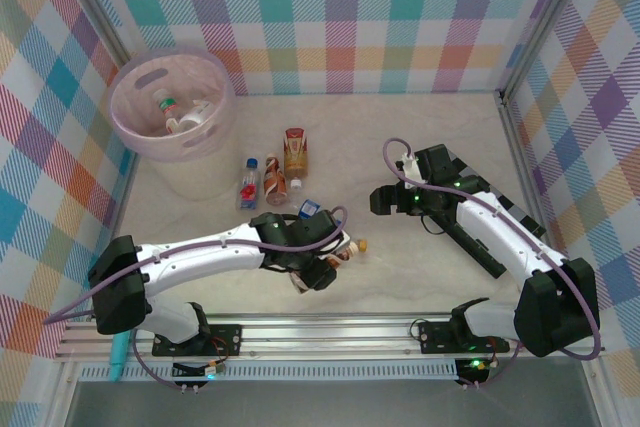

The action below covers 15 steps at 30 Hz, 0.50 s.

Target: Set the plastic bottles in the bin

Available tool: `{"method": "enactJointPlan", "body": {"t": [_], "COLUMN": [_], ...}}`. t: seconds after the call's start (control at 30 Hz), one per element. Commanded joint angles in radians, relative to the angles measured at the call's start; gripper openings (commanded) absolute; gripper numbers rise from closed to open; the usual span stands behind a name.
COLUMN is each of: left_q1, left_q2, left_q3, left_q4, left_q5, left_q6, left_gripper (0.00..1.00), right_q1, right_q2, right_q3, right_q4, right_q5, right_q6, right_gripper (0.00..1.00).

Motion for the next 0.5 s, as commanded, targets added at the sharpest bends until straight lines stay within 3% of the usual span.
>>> {"method": "enactJointPlan", "body": {"t": [0.0,0.33,0.47], "left_q1": [0.028,0.2,0.287], "left_q2": [-0.027,-0.025,-0.005], "left_q3": [0.052,0.285,0.419], "left_q4": [-0.065,-0.182,-0.231], "left_q5": [0.02,0.044,0.004], "left_q6": [0.04,0.11,0.113], "left_gripper": [0.04,0.0,0.0], "right_q1": [-0.001,-0.001,-0.001], "right_q2": [-0.021,-0.025,-0.021], "right_q3": [0.008,-0.004,-0.016], "right_q4": [0.01,0.025,0.043], "right_q5": [-0.03,-0.056,-0.076], "right_q6": [0.008,0.017,0.024], "right_gripper": [0.96,0.96,0.96]}}
